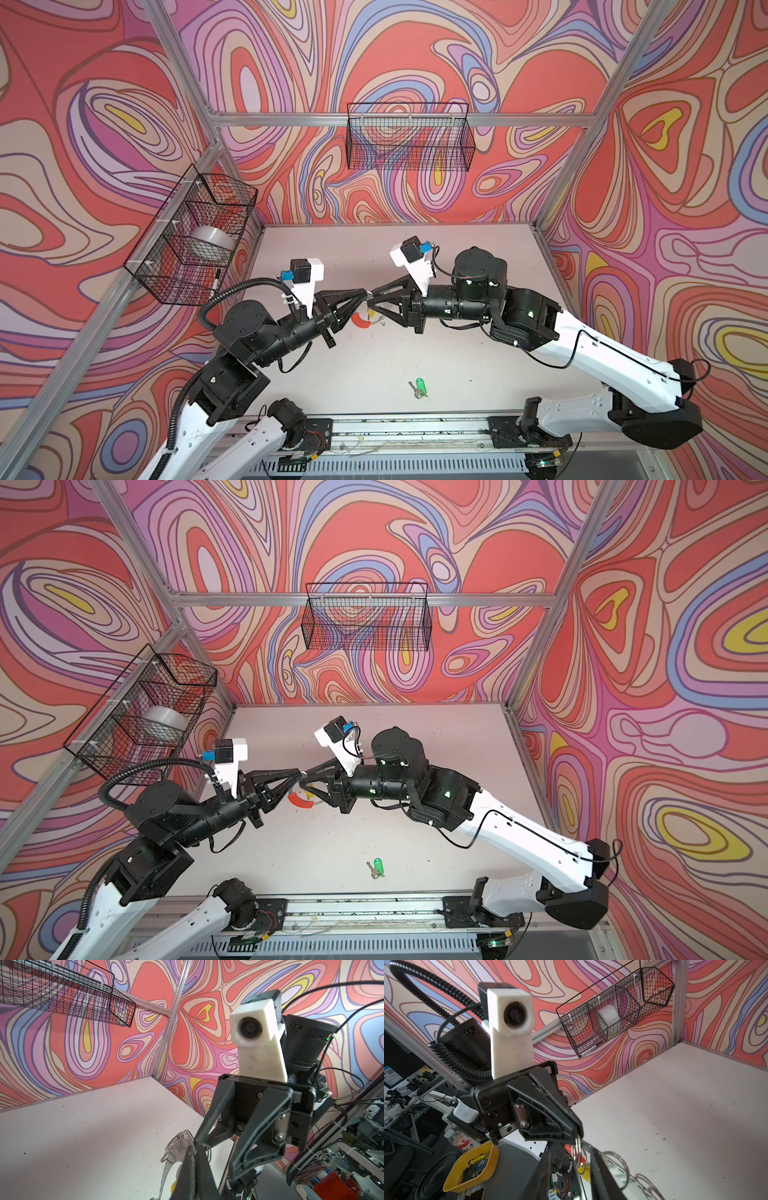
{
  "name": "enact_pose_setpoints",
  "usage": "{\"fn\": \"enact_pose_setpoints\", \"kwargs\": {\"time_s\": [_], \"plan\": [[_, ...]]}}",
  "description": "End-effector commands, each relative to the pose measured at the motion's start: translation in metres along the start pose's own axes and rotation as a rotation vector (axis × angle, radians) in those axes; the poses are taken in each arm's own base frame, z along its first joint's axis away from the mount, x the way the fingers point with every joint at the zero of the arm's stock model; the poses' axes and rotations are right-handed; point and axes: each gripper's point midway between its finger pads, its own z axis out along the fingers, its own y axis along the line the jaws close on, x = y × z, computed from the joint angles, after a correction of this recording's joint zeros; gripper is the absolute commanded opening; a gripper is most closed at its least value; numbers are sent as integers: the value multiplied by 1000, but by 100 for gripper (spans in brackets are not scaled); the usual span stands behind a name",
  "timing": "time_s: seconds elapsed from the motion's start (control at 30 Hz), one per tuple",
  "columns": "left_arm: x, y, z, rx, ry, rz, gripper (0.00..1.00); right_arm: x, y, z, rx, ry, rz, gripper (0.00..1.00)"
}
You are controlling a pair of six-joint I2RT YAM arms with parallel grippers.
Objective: Remove the keys from the keyring
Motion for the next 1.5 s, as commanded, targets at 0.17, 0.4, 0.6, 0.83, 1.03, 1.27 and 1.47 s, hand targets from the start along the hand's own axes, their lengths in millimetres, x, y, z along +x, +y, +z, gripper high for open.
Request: {"fn": "enact_pose_setpoints", "kwargs": {"time_s": [0.17,0.4,0.6,0.83,1.03,1.27,1.47], "plan": [[-10,-4,-2,17,-48,19,0,1,1,8,-20,12,7,22],[-9,-6,-2,22,-43,18,0,1,-2,9,-10,10,12,20],[-7,-5,-3,18,-39,22,0,-4,-4,4,1,-17,27,22],[-6,-5,-2,20,-37,18,0,-8,-6,1,-2,-33,45,21],[-5,-5,-2,22,-35,17,0,-7,-8,3,-10,-27,59,12],[-6,-7,-2,36,-33,15,0,-7,-12,2,1,-4,76,0],[-2,-6,-10,3,0,32,25,-1,-38,-16,78,104,95,0]]}}
